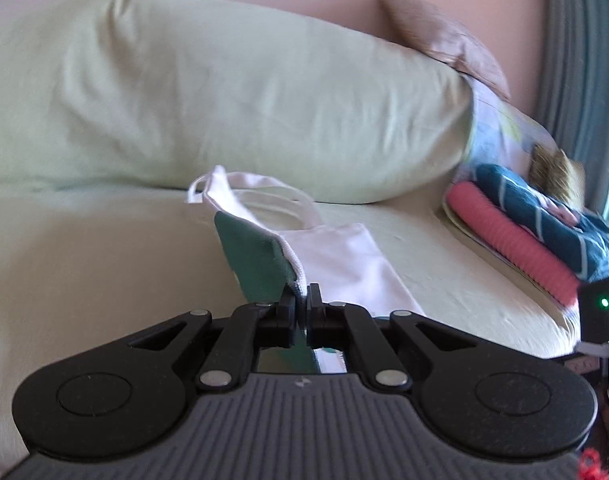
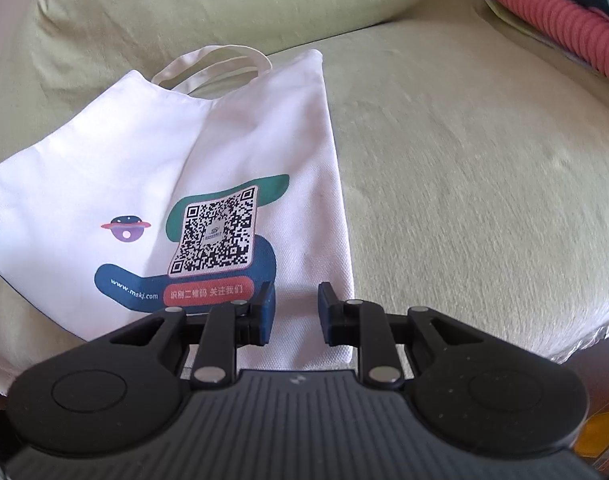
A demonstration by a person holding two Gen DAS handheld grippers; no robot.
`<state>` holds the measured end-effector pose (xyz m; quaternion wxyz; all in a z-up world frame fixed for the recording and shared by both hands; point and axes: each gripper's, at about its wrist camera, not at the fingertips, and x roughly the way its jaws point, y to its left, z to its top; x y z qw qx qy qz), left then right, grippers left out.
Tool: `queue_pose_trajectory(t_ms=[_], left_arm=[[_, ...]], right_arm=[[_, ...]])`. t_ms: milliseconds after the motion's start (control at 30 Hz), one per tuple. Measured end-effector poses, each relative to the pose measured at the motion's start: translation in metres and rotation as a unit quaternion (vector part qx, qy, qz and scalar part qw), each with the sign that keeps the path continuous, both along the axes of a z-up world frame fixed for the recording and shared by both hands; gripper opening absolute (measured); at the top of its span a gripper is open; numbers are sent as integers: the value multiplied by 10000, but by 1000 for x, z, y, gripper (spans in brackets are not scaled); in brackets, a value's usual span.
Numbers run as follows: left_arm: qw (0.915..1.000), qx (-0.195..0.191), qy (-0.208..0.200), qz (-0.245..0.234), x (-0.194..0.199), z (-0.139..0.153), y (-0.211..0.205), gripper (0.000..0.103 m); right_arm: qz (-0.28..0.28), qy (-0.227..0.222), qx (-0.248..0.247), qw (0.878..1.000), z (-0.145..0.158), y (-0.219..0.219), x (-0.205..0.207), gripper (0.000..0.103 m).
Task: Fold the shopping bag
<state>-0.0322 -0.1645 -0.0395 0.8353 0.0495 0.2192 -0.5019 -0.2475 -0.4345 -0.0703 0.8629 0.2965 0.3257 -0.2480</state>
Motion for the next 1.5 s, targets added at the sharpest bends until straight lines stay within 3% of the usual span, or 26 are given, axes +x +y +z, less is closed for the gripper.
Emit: queue_pose_trajectory(t_ms=[300, 533, 733, 900, 1100, 1167, 1200, 1233, 1333, 1400, 1500], left_arm=[[9922, 488, -173, -1136, -38, -16, -31, 0], [9828, 834, -190, -1636, -49, -38, -59, 0], [9699, 1101, -149, -2169, -61, -60, -89, 0], [9648, 1359, -158, -2248, -69, -78, -99, 0], [9654, 1286, -235, -2255, -69, -75, -97, 1], [9644, 1322, -313, -2271, -72, -76, -99, 1], [9634, 1353, -329, -2289, -74, -76, -99, 1], [9625, 1383, -345, -2307, -75, -76, -99, 3], [9596, 1475, -395, -2362, -80, -76, -99, 7], [9591, 1476, -452, -2372, -79, -74, -91, 7], [9591, 1543, -454, -2329, -75, -72, -78, 7]], right_arm=[[-123, -123, 331, 9993, 0, -9, -9, 21], [-473, -306, 561, 9968, 2, -21, -15, 34], [-839, -854, 1077, 9870, 4, -40, -30, 38], [-920, -1282, 1721, 9724, -4, -50, -38, 44], [-743, -1338, 2236, 9626, -19, -44, -27, 46], [-656, -1327, 2351, 9606, -24, -42, -18, 42], [-591, -1318, 2339, 9615, -25, -40, -13, 36], [-495, -1305, 2223, 9649, -24, -38, -7, 16], [-267, -971, 1100, 9888, -6, -21, 2, 10], [-215, -858, 531, 9947, 3, -14, 1, 6], [-335, -840, 658, 9937, -5, -21, -8, 6]])
